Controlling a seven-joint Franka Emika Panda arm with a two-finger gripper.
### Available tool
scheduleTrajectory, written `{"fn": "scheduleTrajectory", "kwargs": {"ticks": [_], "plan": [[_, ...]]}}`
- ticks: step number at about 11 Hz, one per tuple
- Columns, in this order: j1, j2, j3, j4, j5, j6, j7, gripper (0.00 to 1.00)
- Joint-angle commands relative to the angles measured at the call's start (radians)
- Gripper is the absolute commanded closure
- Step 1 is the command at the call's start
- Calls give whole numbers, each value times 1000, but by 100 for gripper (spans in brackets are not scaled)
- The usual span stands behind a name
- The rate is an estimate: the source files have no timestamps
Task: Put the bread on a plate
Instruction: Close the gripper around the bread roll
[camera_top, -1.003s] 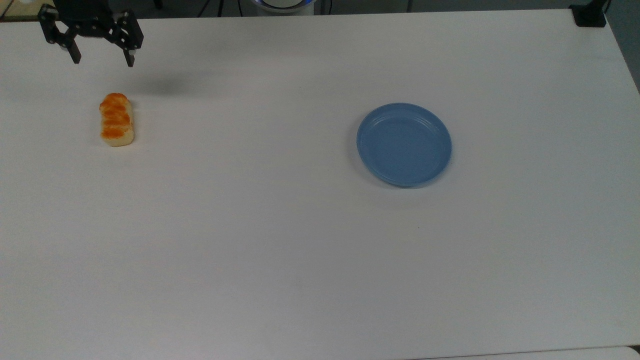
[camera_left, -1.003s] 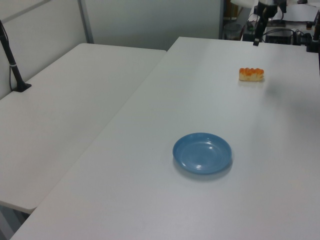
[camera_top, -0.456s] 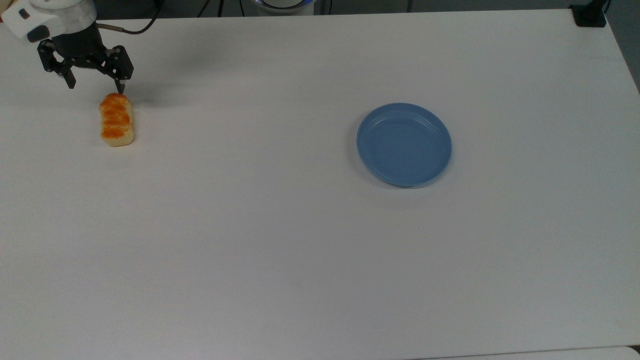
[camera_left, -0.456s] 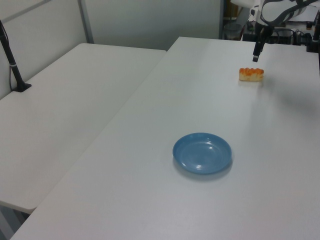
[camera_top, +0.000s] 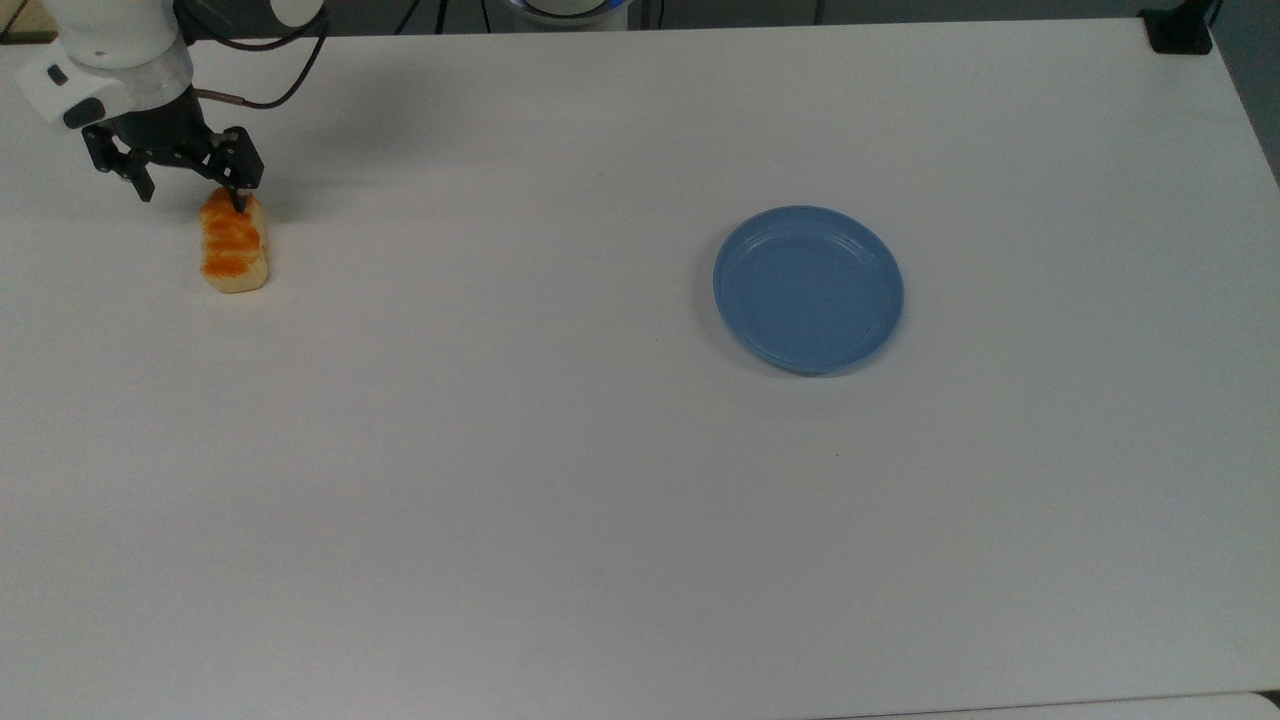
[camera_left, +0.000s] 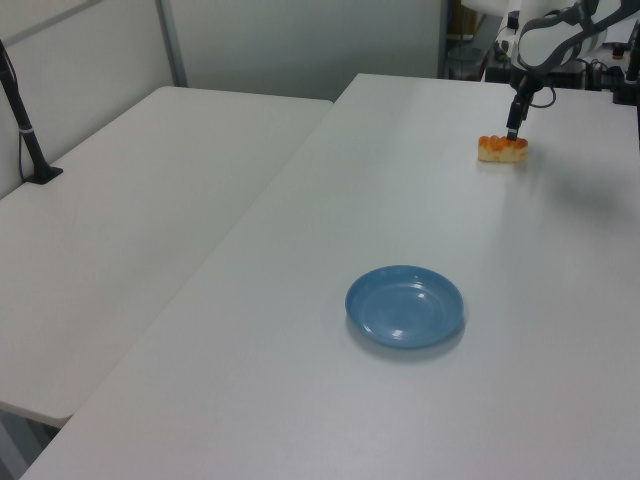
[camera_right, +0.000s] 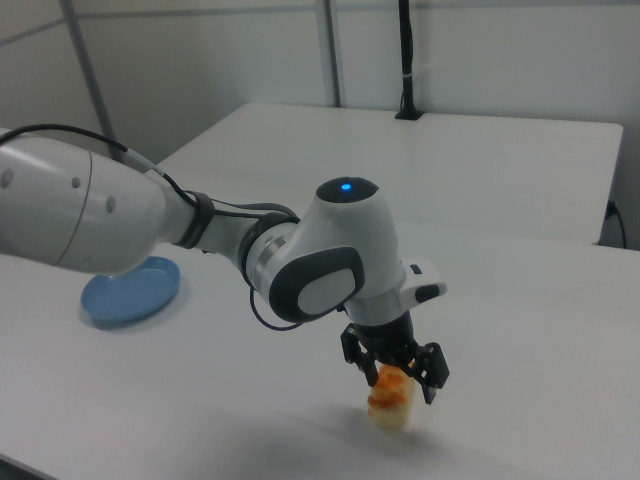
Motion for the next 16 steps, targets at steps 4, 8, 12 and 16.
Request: {"fn": "scheduleTrajectory", "kwargs": {"ticks": [4, 8, 12, 16], "plan": [[12, -5, 13, -43, 4, 25, -2, 0], [12, 27, 40, -53, 7, 29, 16, 1], [10, 24, 56, -46, 5, 19, 56, 50], [15, -86, 120, -31, 7, -126, 142, 58]]}}
